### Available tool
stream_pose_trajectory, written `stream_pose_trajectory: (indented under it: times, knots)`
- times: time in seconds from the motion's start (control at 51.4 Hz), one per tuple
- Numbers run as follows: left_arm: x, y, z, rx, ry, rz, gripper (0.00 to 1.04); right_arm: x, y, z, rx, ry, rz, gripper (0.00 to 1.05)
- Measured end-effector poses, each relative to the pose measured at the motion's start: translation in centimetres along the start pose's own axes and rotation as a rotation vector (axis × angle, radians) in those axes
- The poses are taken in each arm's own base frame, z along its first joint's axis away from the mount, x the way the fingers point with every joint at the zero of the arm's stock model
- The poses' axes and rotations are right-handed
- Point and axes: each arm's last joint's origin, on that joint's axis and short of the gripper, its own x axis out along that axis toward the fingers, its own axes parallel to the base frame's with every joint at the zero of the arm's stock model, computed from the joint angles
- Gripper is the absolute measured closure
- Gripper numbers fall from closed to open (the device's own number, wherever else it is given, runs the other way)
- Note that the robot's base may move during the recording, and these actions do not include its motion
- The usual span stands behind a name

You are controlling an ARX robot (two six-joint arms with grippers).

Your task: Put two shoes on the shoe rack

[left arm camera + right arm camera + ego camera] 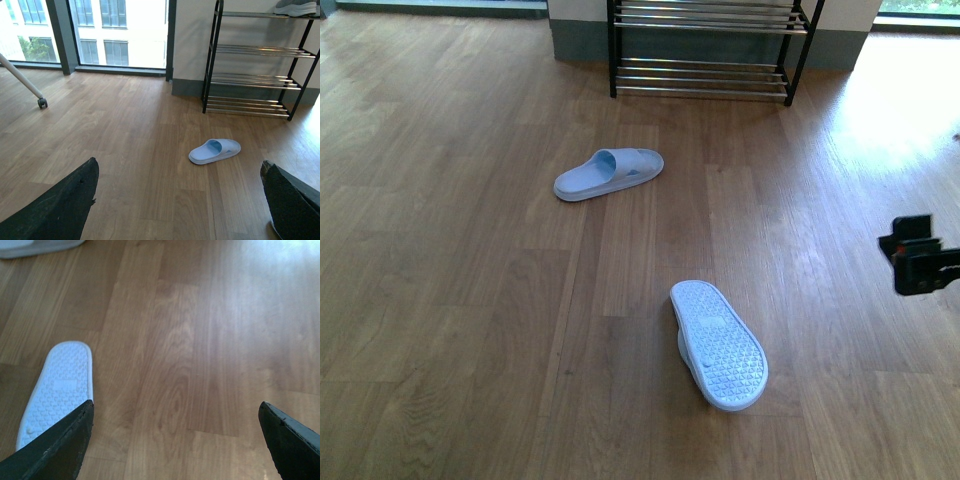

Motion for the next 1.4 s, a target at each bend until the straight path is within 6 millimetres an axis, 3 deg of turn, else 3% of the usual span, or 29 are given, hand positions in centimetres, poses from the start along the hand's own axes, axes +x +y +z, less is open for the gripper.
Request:
stream_pose_trajectory:
  times: [0.136, 0.311, 0.603, 0.72, 0.798, 0.993, 1.402]
  knots:
    - [0.0, 0.0, 0.0, 0.000, 0.000, 0.000, 0.09, 2.8, 1.6, -1.2, -0.025, 0.041, 0.030, 0.09]
    - [0.0, 0.0, 0.0, 0.000, 0.000, 0.000, 0.09, 7.9, 5.0, -3.1, -0.133, 0.065, 0.073, 0.09]
    - [0.0, 0.0, 0.0, 0.000, 0.000, 0.000, 0.09, 13.5, 9.6, -9.2, -0.293, 0.177, 0.107, 0.09]
    - [0.0, 0.0, 0.0, 0.000, 0.000, 0.000, 0.09, 14.3, 10.1, -10.7, -0.273, 0.258, 0.140, 0.09]
    - [0.0, 0.0, 0.0, 0.000, 0.000, 0.000, 0.09, 14.3, 10.4, -11.7, -0.156, 0.365, 0.262, 0.09]
    - [0.0, 0.0, 0.0, 0.000, 0.000, 0.000, 0.09, 13.7, 11.3, -11.1, 0.033, 0.359, 0.437, 0.09]
    - [0.0, 0.0, 0.0, 0.000, 0.000, 0.000, 0.09, 15.4, 8.9, -9.7, 0.079, 0.265, 0.216, 0.09]
